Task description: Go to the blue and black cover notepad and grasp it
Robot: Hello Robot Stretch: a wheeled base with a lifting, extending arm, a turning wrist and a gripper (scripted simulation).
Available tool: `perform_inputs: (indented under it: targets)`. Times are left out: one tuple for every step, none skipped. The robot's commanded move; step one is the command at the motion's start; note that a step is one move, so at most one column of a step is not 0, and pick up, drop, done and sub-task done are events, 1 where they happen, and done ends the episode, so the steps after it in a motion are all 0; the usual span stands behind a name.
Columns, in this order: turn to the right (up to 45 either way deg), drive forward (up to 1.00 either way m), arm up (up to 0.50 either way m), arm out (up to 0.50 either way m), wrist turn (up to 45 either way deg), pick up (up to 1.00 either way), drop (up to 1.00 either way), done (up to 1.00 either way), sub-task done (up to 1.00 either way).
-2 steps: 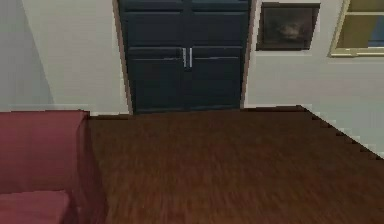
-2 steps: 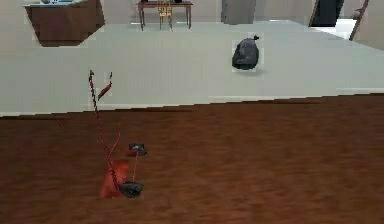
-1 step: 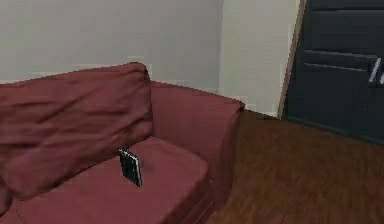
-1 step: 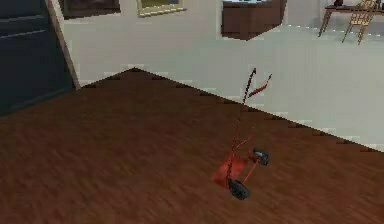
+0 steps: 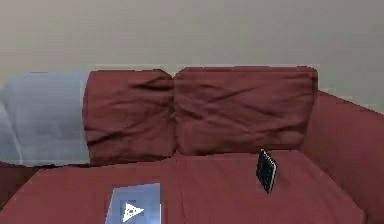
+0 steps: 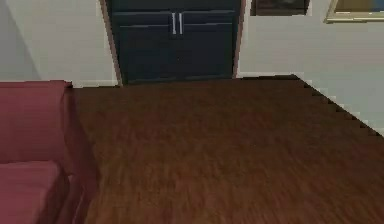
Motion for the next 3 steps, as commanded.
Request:
perform_inputs:
  targets:
    - [-45.0,0.00,0.00,0.00,0.0,0.00,0.00,0.00,0.00]
    - [-18.0,0.00,0.00,0.00,0.0,0.00,0.00,0.00,0.00]
    - [45.0,0.00,0.00,0.00,0.0,0.00,0.00,0.00,0.00]
